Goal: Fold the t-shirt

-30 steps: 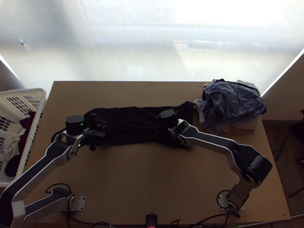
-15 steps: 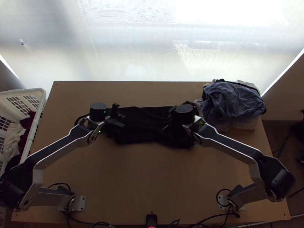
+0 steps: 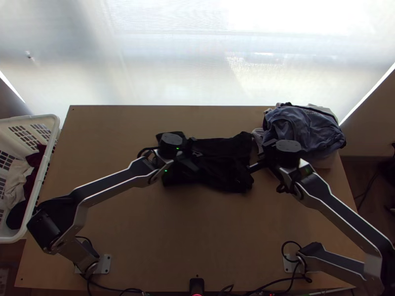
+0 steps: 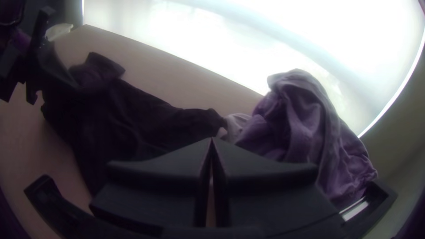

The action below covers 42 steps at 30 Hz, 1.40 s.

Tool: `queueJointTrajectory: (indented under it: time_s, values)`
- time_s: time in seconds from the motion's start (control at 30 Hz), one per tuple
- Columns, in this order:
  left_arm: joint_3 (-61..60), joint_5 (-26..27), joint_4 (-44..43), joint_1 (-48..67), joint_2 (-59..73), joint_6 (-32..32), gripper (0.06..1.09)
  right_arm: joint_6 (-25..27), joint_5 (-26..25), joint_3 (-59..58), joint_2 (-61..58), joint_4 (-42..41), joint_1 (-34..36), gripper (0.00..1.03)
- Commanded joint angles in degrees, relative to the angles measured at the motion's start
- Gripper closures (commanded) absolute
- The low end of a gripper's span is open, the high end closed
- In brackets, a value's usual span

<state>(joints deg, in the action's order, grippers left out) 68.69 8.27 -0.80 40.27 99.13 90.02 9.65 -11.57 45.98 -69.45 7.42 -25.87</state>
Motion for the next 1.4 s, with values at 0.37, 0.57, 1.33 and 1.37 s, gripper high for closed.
queueJointTrajectory:
  time_s: [0.37, 0.57, 1.33, 1.37]
  values:
    - [19.5, -1.8, -1.6, 13.9, 18.6, -2.7, 1.05, 0.1, 1.8, -7.8, 16.3, 9.3, 11.5, 1.00]
    - [28.1, -2.4, -1.6, 16.3, 25.4, -4.4, 1.05, 1.1, 3.4, -8.6, 19.2, 11.0, 15.3, 1.00]
    - [32.4, -6.3, -11.1, 18.4, 21.7, -26.0, 0.10, 0.5, 4.8, -8.2, 19.4, 11.6, 17.7, 1.00]
    - [31.5, -6.3, -10.6, 18.3, 21.2, -26.0, 0.10, 0.5, 4.9, -8.3, 19.4, 11.6, 17.7, 1.00]
